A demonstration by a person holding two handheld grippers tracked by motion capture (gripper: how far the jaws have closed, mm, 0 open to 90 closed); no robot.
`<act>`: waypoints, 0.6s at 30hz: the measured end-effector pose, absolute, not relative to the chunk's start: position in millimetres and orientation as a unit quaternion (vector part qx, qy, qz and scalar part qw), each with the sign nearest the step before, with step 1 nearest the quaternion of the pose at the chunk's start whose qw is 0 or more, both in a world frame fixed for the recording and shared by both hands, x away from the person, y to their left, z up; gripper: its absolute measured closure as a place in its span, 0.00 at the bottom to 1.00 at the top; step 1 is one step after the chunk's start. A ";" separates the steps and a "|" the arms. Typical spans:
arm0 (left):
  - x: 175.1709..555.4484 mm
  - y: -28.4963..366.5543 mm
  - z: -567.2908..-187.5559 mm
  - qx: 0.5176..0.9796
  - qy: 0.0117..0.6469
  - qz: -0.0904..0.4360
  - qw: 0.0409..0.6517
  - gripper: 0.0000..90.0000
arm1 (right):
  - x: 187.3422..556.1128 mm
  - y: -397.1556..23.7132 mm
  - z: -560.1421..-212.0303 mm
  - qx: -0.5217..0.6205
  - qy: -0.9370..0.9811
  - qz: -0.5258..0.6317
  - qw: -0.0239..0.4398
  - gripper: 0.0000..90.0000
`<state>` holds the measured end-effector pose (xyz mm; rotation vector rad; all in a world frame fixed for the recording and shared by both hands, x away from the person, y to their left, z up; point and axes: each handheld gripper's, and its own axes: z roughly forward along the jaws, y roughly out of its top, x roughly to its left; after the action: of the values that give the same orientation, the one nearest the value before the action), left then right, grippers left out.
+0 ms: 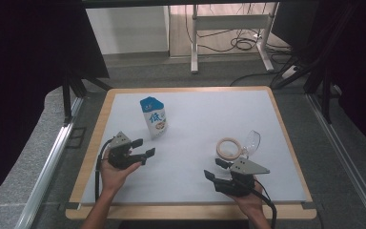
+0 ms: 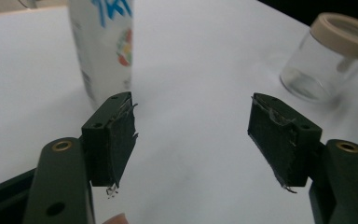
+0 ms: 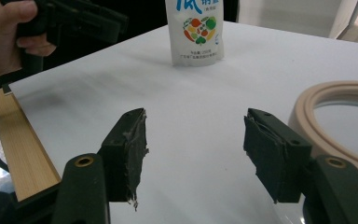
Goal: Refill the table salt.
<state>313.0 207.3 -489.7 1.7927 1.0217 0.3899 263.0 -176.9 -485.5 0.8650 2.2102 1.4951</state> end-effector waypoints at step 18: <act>384.4 210.7 -473.6 0.731 0.448 0.178 0.483 0.46 | 267.2 -164.8 -483.0 0.288 0.782 0.527 0.163 0.44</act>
<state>384.4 210.7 -473.6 1.7808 1.0908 0.4328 267.2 -164.8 -483.0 0.8227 2.2311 1.5037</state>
